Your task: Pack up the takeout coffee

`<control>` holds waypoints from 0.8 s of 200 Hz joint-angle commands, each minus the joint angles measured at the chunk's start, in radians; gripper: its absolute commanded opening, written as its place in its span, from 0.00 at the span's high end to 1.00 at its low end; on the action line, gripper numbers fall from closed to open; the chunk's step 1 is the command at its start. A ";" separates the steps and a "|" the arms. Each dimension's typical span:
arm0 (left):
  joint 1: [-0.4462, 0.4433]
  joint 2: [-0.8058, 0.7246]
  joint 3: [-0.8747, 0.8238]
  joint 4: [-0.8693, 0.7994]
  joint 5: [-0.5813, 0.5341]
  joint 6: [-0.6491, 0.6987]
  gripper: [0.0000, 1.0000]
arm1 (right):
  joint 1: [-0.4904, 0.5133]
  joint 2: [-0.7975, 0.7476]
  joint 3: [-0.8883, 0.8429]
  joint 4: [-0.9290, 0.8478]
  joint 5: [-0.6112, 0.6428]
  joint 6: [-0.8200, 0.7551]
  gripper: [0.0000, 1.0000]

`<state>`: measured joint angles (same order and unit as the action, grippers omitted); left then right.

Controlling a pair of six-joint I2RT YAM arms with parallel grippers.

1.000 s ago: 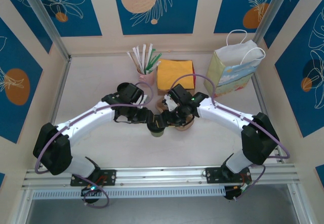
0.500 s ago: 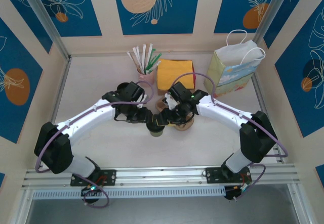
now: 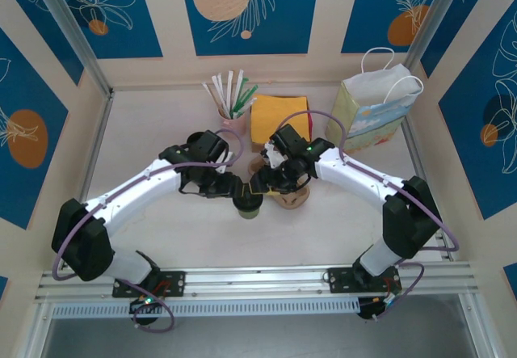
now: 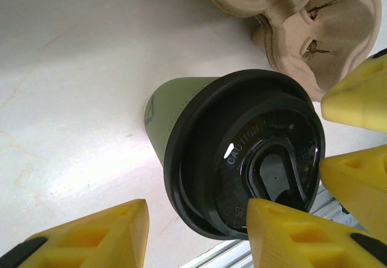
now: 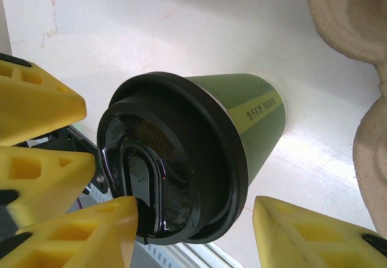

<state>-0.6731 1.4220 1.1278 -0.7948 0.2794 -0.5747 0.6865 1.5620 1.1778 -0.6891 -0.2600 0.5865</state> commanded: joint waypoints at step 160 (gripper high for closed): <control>0.005 0.120 0.094 0.003 -0.016 0.060 0.61 | 0.053 -0.015 -0.070 -0.015 -0.045 0.015 0.38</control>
<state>-0.6716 1.5406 1.2240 -0.7937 0.2607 -0.5396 0.7341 1.5410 1.1233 -0.6888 -0.2821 0.6010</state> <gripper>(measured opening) 0.399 0.636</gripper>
